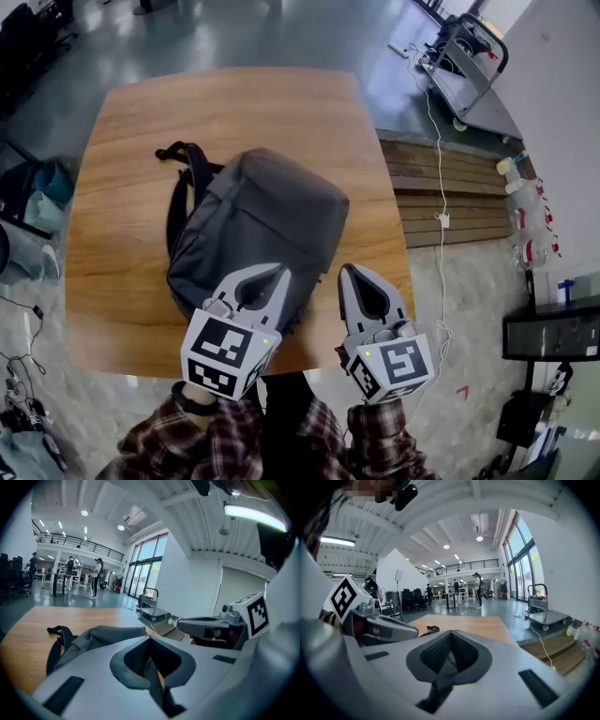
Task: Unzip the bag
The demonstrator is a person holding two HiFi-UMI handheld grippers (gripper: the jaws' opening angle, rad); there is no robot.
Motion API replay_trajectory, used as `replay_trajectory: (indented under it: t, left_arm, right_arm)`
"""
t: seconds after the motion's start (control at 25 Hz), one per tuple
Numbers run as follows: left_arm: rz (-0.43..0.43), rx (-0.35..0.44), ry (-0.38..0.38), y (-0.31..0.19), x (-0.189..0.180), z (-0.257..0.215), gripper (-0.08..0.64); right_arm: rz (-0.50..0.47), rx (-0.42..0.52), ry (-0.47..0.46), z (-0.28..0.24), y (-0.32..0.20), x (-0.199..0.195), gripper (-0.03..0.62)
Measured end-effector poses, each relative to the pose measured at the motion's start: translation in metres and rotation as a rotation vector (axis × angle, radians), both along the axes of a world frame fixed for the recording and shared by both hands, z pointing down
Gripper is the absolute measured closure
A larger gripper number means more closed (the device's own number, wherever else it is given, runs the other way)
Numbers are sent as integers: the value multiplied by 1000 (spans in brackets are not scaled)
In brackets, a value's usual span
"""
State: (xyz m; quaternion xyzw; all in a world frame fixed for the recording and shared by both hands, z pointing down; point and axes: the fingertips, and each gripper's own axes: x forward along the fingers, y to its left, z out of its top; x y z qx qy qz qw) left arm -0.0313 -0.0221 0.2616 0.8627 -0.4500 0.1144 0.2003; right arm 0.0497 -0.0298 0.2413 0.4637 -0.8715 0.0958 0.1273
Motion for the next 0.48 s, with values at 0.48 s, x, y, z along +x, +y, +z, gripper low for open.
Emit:
replay_trajectory:
  t: [0.48]
  left_arm:
    - [88, -240, -161, 0, 27, 156, 551]
  right_arm:
    - [48, -317, 73, 190, 12, 19, 581]
